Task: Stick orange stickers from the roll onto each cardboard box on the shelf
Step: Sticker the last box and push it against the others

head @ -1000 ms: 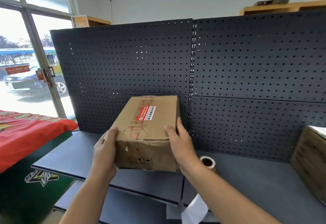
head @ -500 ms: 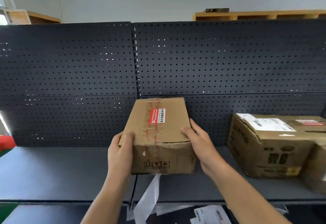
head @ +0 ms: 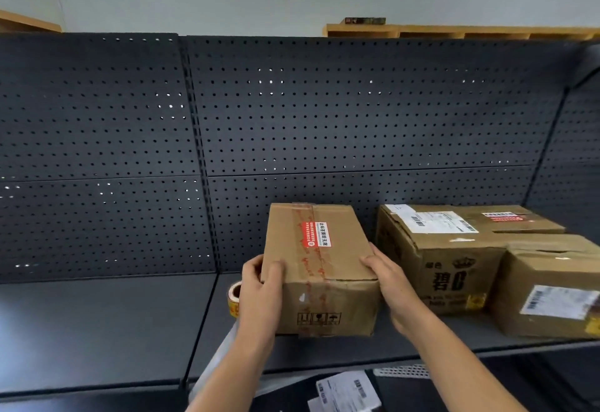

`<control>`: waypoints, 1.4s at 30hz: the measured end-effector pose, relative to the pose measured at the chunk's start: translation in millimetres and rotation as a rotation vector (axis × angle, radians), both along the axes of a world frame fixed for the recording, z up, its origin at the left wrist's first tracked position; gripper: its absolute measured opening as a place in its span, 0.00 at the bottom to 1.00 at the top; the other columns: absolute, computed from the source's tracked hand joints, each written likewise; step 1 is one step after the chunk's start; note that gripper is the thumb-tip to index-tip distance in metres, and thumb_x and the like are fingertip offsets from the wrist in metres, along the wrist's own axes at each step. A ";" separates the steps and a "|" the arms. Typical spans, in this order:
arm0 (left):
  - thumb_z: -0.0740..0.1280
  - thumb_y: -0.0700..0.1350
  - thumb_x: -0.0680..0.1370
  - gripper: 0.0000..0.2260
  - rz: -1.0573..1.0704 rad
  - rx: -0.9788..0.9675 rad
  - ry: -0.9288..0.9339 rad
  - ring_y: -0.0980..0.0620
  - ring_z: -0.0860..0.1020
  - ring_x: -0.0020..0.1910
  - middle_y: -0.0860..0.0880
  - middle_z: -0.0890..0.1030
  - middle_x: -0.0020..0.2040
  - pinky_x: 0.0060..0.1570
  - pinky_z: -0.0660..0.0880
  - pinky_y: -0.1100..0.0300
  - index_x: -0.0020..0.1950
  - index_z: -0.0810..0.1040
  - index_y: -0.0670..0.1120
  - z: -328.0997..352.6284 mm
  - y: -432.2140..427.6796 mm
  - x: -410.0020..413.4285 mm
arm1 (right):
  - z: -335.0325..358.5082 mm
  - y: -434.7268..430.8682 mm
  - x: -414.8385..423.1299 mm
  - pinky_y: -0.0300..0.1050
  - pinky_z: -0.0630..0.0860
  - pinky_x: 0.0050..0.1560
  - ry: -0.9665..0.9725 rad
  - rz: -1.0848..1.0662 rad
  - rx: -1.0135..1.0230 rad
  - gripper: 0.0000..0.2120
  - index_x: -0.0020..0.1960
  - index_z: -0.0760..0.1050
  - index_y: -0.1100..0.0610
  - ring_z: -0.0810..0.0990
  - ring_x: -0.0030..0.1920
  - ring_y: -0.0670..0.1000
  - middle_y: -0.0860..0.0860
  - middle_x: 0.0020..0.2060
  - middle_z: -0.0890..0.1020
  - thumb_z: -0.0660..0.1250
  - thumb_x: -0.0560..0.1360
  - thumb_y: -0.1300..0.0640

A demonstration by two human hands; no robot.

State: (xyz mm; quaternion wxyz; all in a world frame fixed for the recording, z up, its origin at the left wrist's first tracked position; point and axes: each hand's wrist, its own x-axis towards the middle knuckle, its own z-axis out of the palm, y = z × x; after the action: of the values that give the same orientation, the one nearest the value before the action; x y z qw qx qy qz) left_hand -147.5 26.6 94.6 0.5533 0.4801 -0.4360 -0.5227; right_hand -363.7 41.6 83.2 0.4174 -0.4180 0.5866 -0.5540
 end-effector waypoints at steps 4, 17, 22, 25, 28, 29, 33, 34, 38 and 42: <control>0.64 0.49 0.84 0.13 -0.020 0.026 -0.034 0.56 0.81 0.50 0.54 0.81 0.55 0.38 0.75 0.61 0.69 0.71 0.54 -14.2 0.6 -13.5 | -18.0 -4.3 -12.1 0.42 0.75 0.54 0.001 0.007 0.040 0.17 0.72 0.75 0.45 0.81 0.61 0.46 0.42 0.59 0.85 0.60 0.85 0.52; 0.65 0.55 0.83 0.18 -0.065 0.046 -0.144 0.54 0.80 0.59 0.53 0.81 0.62 0.51 0.77 0.58 0.73 0.71 0.54 -56.7 -22.1 -11.4 | -43.3 -7.7 -18.4 0.38 0.75 0.54 -0.022 0.005 0.029 0.18 0.72 0.71 0.38 0.82 0.59 0.41 0.38 0.59 0.84 0.61 0.85 0.52; 0.62 0.58 0.83 0.27 0.082 -0.034 -0.256 0.51 0.69 0.72 0.53 0.66 0.75 0.74 0.68 0.46 0.80 0.61 0.52 -69.8 -21.1 -9.6 | -36.5 -9.6 -27.9 0.37 0.73 0.52 0.007 -0.004 0.016 0.21 0.76 0.70 0.46 0.76 0.61 0.39 0.43 0.64 0.78 0.64 0.84 0.48; 0.62 0.55 0.83 0.23 0.066 -0.060 -0.217 0.51 0.71 0.70 0.53 0.68 0.72 0.72 0.70 0.48 0.77 0.62 0.54 -71.0 -18.2 -15.3 | -41.4 -8.7 -26.2 0.38 0.73 0.51 0.040 -0.021 0.013 0.21 0.76 0.69 0.46 0.75 0.60 0.39 0.43 0.65 0.77 0.63 0.84 0.47; 0.59 0.54 0.85 0.19 0.021 -0.073 -0.216 0.51 0.72 0.68 0.51 0.71 0.70 0.70 0.72 0.47 0.75 0.62 0.55 -71.4 -16.3 -18.6 | -49.9 -7.1 -19.5 0.44 0.74 0.57 0.019 -0.032 0.016 0.23 0.79 0.64 0.44 0.76 0.63 0.45 0.46 0.68 0.76 0.60 0.85 0.45; 0.58 0.54 0.86 0.19 0.018 -0.091 -0.226 0.51 0.72 0.68 0.51 0.72 0.70 0.69 0.72 0.49 0.75 0.61 0.54 -71.6 -16.3 -18.1 | -51.7 -6.7 -17.0 0.46 0.74 0.60 0.014 -0.041 0.015 0.24 0.80 0.62 0.44 0.75 0.65 0.46 0.46 0.70 0.74 0.60 0.85 0.45; 0.56 0.49 0.87 0.11 0.039 -0.126 -0.221 0.61 0.74 0.58 0.58 0.72 0.61 0.51 0.71 0.64 0.69 0.64 0.53 -66.2 -22.7 -8.1 | -58.5 0.2 0.1 0.54 0.67 0.74 0.056 -0.073 -0.005 0.28 0.82 0.54 0.42 0.68 0.73 0.49 0.44 0.74 0.67 0.59 0.85 0.44; 0.56 0.49 0.87 0.10 0.052 -0.121 -0.228 0.62 0.73 0.57 0.58 0.71 0.61 0.50 0.70 0.63 0.68 0.64 0.54 -65.9 -26.9 -4.0 | -61.2 3.5 5.4 0.55 0.66 0.75 0.097 -0.097 -0.011 0.29 0.82 0.54 0.41 0.67 0.74 0.49 0.44 0.73 0.66 0.60 0.84 0.43; 0.56 0.49 0.87 0.10 0.075 -0.102 -0.241 0.58 0.73 0.60 0.54 0.73 0.62 0.51 0.70 0.60 0.69 0.65 0.54 -69.0 -47.9 11.8 | -66.4 22.5 25.7 0.52 0.66 0.73 0.244 -0.183 -0.035 0.32 0.79 0.57 0.42 0.65 0.71 0.47 0.43 0.68 0.65 0.67 0.80 0.43; 0.55 0.47 0.87 0.11 0.094 -0.044 -0.267 0.55 0.74 0.56 0.50 0.73 0.62 0.49 0.70 0.58 0.69 0.63 0.53 -62.5 -78.0 13.2 | -62.3 35.8 36.9 0.51 0.74 0.64 0.288 -0.221 -0.097 0.30 0.67 0.62 0.45 0.72 0.62 0.48 0.43 0.60 0.66 0.76 0.74 0.45</control>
State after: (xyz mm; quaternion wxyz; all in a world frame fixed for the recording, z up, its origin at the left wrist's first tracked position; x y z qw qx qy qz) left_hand -134.3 -51.4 32.1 0.5248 0.5530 -0.4939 -0.4181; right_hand -326.8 77.4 20.9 0.2453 -0.4456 0.6552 -0.5585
